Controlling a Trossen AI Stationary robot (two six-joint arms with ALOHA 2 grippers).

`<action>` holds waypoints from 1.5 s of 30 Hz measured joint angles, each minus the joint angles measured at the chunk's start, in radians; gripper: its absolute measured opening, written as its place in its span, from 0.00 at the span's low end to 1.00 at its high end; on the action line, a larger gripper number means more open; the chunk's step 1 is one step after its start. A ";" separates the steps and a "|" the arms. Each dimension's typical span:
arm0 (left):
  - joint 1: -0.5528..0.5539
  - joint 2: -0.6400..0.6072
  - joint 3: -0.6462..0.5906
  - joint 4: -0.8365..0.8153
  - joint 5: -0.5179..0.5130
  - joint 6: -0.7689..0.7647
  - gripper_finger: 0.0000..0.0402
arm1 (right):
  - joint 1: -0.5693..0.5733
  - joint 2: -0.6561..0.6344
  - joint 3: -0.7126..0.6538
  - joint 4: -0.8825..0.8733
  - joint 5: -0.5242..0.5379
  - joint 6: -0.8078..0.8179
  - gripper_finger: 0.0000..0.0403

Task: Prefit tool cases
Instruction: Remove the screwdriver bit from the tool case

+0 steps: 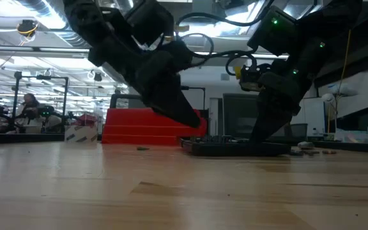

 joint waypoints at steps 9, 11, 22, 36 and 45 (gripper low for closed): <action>-0.017 0.050 0.024 0.002 0.000 0.014 0.29 | 0.000 0.001 0.000 0.003 0.006 0.000 0.00; -0.016 0.063 0.023 -0.023 0.000 0.018 0.29 | 0.000 0.001 0.000 0.005 0.006 0.001 0.00; -0.016 0.064 0.024 -0.036 -0.031 0.019 0.24 | 0.000 0.001 0.000 0.011 0.008 0.006 0.00; -0.015 0.016 0.022 -0.037 -0.084 -0.019 0.00 | 0.000 0.001 -0.001 0.023 0.009 0.008 0.00; 0.009 -0.082 0.022 -0.153 -0.130 0.068 0.00 | 0.000 0.001 0.002 0.009 0.000 0.011 0.00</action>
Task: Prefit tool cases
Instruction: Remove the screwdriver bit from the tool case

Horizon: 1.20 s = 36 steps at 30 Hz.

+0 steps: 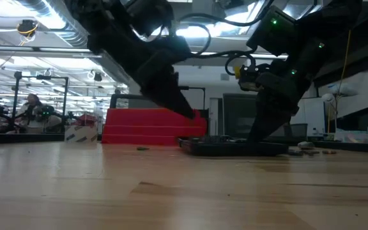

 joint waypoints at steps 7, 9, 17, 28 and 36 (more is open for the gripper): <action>0.025 -0.042 -0.024 -0.216 -0.017 0.030 0.00 | 0.000 -0.001 0.000 -0.008 0.000 0.020 0.00; 0.032 -0.043 -0.054 -0.235 -0.017 0.020 0.00 | 0.000 -0.001 0.000 -0.008 0.000 0.020 0.00; 0.056 -0.043 -0.089 -0.226 -0.015 -0.054 0.02 | 0.000 -0.001 0.000 -0.008 0.000 0.024 0.00; 0.064 -0.073 -0.065 -0.250 0.015 -0.057 0.19 | 0.000 -0.001 -0.001 -0.008 -0.002 0.023 0.01; 0.064 -0.183 -0.061 -0.191 0.023 -0.124 0.26 | 0.000 -0.001 -0.001 -0.007 -0.008 0.021 0.01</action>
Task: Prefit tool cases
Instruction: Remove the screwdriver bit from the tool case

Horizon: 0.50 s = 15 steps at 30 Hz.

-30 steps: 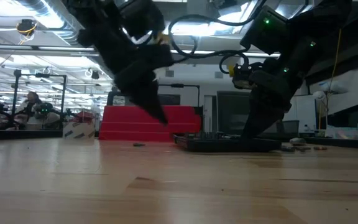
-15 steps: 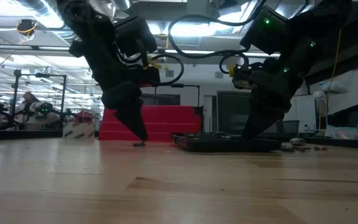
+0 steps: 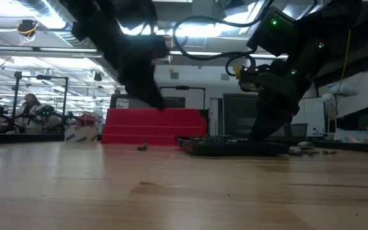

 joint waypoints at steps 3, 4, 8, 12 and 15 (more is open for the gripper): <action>-0.005 0.007 0.000 0.096 0.037 -0.005 0.26 | 0.000 0.000 0.000 0.001 0.000 -0.001 0.01; -0.009 0.016 0.000 0.132 0.040 -0.004 0.26 | 0.000 0.000 0.000 0.001 0.000 -0.002 0.01; -0.032 0.088 0.000 0.229 0.043 -0.004 0.26 | 0.000 0.000 0.000 0.002 0.000 -0.005 0.01; -0.068 0.153 0.000 0.316 0.043 0.003 0.26 | 0.000 0.000 -0.001 0.003 0.000 -0.005 0.01; -0.093 0.184 0.000 0.340 0.042 0.039 0.26 | 0.000 0.000 -0.001 0.004 0.000 -0.005 0.01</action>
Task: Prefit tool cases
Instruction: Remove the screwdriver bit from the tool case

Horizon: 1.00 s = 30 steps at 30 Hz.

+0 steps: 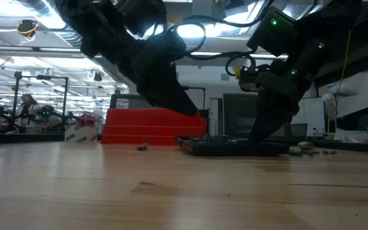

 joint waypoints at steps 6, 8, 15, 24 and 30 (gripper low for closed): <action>-0.008 0.033 0.000 -0.003 -0.018 0.010 0.26 | 0.000 0.000 0.000 0.002 0.008 0.000 0.01; -0.004 0.034 0.000 -0.002 -0.046 0.010 0.26 | 0.000 0.000 0.000 0.002 0.009 0.000 0.01; 0.015 0.049 0.002 0.017 -0.052 0.002 0.26 | 0.000 0.000 0.000 0.003 0.009 0.000 0.01; -0.005 0.112 0.029 0.045 -0.038 -0.012 0.26 | 0.000 0.001 -0.001 0.019 0.016 0.001 0.01; 0.000 0.141 0.035 0.040 -0.044 -0.048 0.26 | 0.000 0.002 0.000 0.025 0.017 0.006 0.01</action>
